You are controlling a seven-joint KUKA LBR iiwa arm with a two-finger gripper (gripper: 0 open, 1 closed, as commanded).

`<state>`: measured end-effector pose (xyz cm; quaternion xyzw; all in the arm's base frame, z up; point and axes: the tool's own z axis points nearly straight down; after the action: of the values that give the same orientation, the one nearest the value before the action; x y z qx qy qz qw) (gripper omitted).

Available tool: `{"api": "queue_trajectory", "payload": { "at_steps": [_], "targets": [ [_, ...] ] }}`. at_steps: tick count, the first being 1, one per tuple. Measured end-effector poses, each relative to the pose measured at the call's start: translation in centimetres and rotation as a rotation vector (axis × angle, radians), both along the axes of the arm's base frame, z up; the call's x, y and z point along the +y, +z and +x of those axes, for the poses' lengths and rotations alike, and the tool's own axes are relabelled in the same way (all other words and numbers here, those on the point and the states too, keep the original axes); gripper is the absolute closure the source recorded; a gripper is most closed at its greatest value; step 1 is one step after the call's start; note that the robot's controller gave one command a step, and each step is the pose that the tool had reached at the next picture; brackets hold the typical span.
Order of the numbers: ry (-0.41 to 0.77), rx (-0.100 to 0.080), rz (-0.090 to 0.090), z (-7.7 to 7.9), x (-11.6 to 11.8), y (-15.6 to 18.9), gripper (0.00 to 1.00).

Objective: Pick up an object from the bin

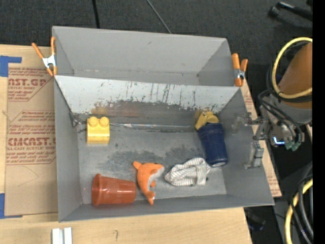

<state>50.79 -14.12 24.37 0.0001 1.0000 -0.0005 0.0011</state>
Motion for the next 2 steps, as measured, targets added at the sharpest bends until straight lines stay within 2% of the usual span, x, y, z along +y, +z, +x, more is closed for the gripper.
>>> {"api": "queue_trajectory", "payload": {
  "at_steps": [1,2],
  "targets": [
    [0.064,-0.006,-0.002,0.5,1.0,-3.9,0.0],
    [0.012,-0.003,0.001,1.0,2.5,-9.4,0.0]
  ]
}}
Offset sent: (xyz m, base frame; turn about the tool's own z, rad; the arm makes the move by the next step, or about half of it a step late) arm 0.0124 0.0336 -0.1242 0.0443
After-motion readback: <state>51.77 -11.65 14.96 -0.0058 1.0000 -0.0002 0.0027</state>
